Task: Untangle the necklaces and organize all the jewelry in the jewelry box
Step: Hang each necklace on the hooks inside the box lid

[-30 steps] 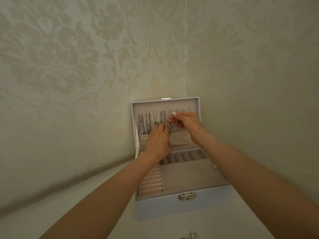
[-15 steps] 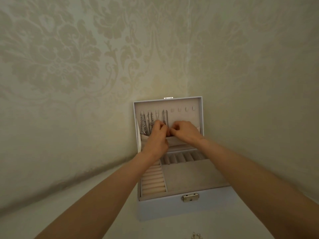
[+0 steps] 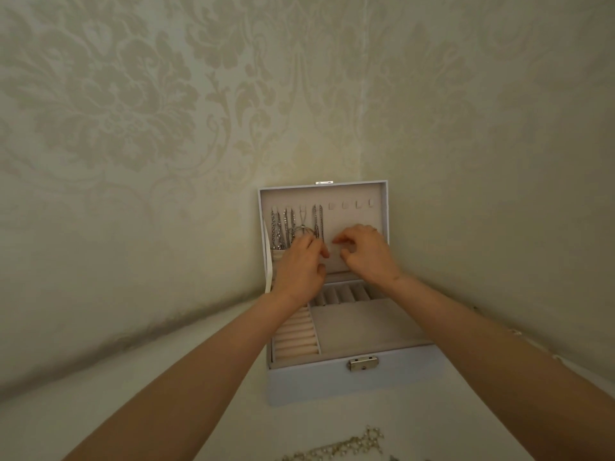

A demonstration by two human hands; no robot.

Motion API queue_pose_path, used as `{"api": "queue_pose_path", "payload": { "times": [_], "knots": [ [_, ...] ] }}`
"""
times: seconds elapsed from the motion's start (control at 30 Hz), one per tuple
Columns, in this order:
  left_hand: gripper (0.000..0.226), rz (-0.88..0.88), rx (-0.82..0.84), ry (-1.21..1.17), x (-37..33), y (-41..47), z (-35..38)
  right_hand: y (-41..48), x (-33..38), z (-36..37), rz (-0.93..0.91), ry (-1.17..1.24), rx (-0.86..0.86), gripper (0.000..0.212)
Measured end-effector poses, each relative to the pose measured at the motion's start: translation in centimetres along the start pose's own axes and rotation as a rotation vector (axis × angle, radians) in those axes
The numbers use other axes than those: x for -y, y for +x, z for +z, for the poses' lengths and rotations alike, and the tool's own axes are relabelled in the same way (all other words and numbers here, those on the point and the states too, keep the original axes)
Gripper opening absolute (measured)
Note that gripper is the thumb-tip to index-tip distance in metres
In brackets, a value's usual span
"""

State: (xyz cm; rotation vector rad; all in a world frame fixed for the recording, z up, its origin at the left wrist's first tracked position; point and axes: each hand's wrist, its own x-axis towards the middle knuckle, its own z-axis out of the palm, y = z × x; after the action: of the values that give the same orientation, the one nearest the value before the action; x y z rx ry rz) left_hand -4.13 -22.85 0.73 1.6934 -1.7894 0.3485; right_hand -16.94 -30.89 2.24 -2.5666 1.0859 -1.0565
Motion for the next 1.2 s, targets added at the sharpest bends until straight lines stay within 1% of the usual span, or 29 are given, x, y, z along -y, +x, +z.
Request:
{"api": "queue_pose_path", "payload": {
  "times": [0.07, 0.13, 0.2, 0.27, 0.33, 0.4, 0.47, 0.53, 0.6, 0.67, 0.8, 0.9, 1.0, 1.2],
  "knots": [
    [0.023, -0.082, -0.011, 0.080, -0.3, -1.0, -0.5, -1.0, -0.2, -0.3, 0.035, 0.012, -0.022, 0.027],
    [0.027, -0.197, -0.012, 0.174, -0.6, -2.1, -1.2, -2.2, -0.6, -0.7, 0.084, 0.020, -0.008, 0.026],
    [0.032, -0.289, 0.032, 0.246, -0.8, -3.4, -2.0, -3.5, -1.0, -1.1, 0.141, 0.010, 0.043, 0.025],
    [0.038, -0.341, 0.090, 0.307, -1.0, -4.6, -2.6, -4.8, -1.2, -1.7, 0.193, 0.024, 0.094, 0.026],
    [0.038, -0.384, 0.134, 0.327, -1.2, -5.5, -3.1, -6.0, -1.1, -2.3, 0.212, 0.015, 0.117, 0.025],
    [0.036, -0.422, 0.182, 0.335, -1.5, -6.5, -3.5, -7.2, -0.8, -2.8, 0.212, -0.049, 0.106, 0.025],
    [0.036, -0.465, 0.218, 0.334, -1.7, -7.5, -3.8, -8.6, -0.6, -3.3, 0.226, -0.218, 0.096, 0.031],
    [0.034, -0.509, 0.239, 0.338, -1.7, -8.4, -3.9, -9.9, -0.6, -3.7, 0.289, -0.349, 0.095, 0.037],
    [0.034, -0.555, 0.249, 0.338, -1.7, -8.9, -4.2, -10.9, -0.6, -4.4, 0.382, -0.380, 0.103, 0.037],
    [0.035, -0.593, 0.248, 0.311, -1.7, -9.2, -4.5, -11.6, -0.4, -4.9, 0.457, -0.353, 0.113, 0.036],
    [0.039, -0.594, 0.270, 0.309, -2.0, -9.4, -5.0, -12.3, -0.1, -5.7, 0.504, -0.307, 0.090, 0.032],
    [0.043, -0.532, 0.277, 0.325, -2.3, -9.3, -5.2, -12.3, -0.3, -6.3, 0.535, -0.278, 0.130, 0.026],
    [0.045, -0.486, 0.263, 0.314, -2.4, -9.6, -5.3, -12.3, -0.4, -6.7, 0.527, -0.232, 0.147, 0.022],
    [0.045, -0.469, 0.291, 0.294, -1.9, -11.3, -6.6, -13.1, 0.8, -6.5, 0.510, -0.236, 0.142, 0.023]
  ]
}}
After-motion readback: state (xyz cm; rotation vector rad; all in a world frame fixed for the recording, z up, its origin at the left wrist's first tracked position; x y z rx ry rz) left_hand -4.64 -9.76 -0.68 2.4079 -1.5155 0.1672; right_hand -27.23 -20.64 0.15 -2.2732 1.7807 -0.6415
